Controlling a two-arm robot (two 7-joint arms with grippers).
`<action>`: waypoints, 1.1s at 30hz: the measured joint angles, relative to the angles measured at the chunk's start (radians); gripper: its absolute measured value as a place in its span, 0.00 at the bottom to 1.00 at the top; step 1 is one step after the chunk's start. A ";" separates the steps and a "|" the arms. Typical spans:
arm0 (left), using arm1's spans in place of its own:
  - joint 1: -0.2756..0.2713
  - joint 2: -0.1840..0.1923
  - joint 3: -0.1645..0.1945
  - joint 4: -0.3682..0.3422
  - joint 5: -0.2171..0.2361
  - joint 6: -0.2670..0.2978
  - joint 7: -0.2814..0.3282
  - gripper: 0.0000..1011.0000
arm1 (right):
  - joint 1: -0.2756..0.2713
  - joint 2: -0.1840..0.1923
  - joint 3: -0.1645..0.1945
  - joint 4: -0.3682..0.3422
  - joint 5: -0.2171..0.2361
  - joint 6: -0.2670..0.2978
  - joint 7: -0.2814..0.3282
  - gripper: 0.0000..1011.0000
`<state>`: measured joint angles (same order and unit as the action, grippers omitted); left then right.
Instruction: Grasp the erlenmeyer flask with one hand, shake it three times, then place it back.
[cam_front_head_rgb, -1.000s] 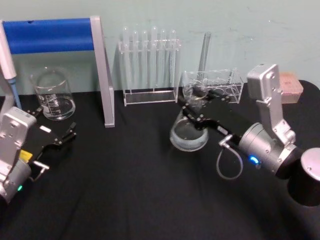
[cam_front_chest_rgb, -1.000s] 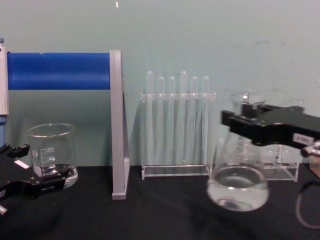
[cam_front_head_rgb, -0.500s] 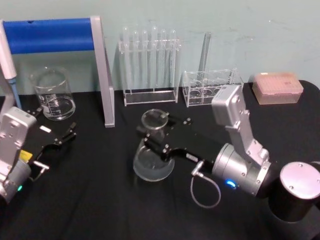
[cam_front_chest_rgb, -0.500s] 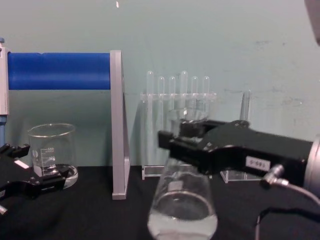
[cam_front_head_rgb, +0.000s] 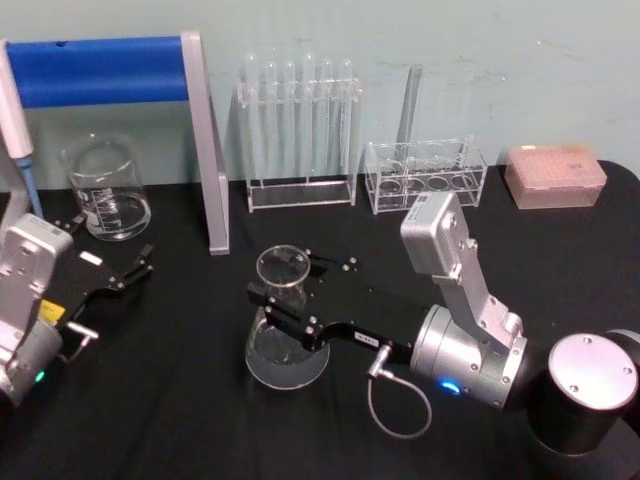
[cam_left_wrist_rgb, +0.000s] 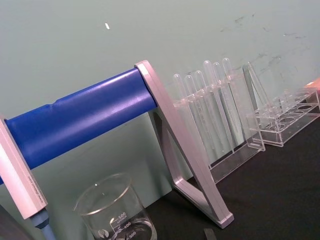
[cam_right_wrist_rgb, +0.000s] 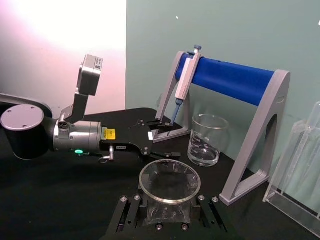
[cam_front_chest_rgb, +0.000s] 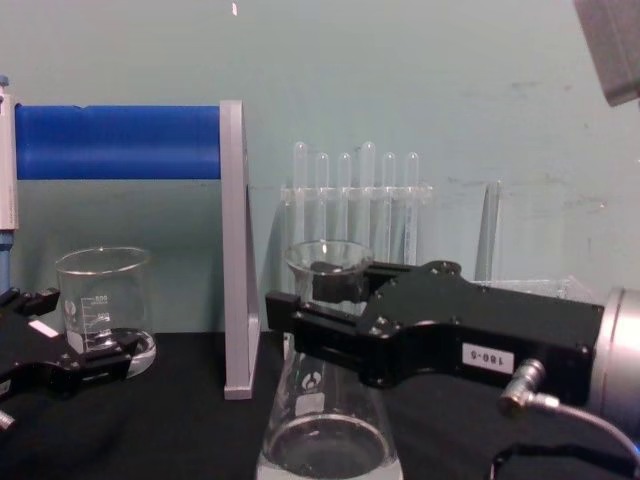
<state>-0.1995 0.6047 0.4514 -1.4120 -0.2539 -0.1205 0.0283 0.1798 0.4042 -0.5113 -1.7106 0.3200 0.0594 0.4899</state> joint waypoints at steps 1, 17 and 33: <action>0.000 0.000 0.000 0.000 0.000 0.000 0.000 0.99 | 0.001 0.000 0.000 0.000 0.001 0.000 -0.001 0.45; 0.000 0.000 0.000 0.000 0.000 0.000 0.000 0.99 | 0.025 -0.018 0.092 0.062 0.000 -0.010 -0.109 0.45; 0.000 0.000 0.000 0.000 0.000 0.000 0.000 0.99 | 0.026 -0.038 0.239 0.122 -0.001 -0.010 -0.204 0.45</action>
<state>-0.1995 0.6047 0.4514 -1.4120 -0.2539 -0.1205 0.0283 0.2061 0.3658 -0.2726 -1.5882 0.3191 0.0497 0.2860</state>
